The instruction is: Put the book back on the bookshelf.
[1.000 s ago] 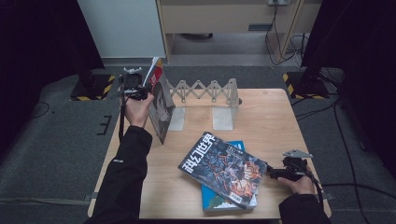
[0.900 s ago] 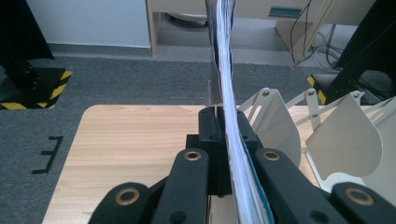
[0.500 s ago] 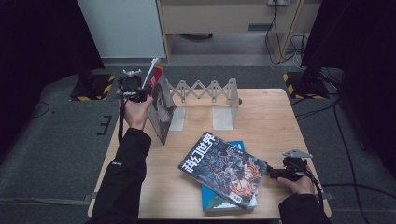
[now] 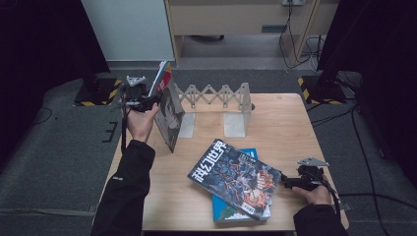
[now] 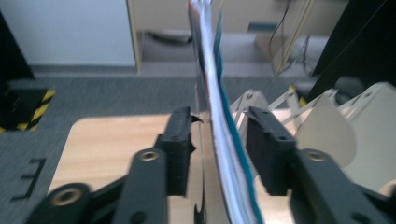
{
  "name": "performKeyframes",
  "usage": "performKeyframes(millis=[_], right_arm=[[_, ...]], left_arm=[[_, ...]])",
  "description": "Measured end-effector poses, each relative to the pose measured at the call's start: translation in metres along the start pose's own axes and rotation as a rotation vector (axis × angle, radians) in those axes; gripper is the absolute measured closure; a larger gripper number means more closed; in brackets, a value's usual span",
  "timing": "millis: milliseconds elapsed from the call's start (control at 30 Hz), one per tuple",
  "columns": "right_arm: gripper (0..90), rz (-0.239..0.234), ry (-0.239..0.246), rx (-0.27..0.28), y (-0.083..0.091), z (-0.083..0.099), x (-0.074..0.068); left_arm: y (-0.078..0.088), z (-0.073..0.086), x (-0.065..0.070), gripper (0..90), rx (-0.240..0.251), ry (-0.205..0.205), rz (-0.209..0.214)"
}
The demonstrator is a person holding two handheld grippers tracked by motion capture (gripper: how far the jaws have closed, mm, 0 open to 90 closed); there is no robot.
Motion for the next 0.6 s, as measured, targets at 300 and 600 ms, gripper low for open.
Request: performKeyframes(millis=[300, 600], right_arm=[[0.5, 0.000, 0.000, 0.000, 0.000, 0.000, 0.000], [0.6, 0.000, -0.005, -0.001, 0.000, 0.000, 0.000]], left_arm=[[0.041, -0.002, -0.003, 43.4, 0.068, -0.010, 0.104], [0.078, 0.018, -0.009, 37.0, 0.078, -0.037, 0.158]])
Point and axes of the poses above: each handheld gripper's, and its own axes: y roughly backward along the jaws, z roughly out of its underside, x roughly to its right, the point moved 4 cm from there along -y, roughly forward along the jaws, and after that the axes turned 10 degrees about y, right-handed, at the moved point
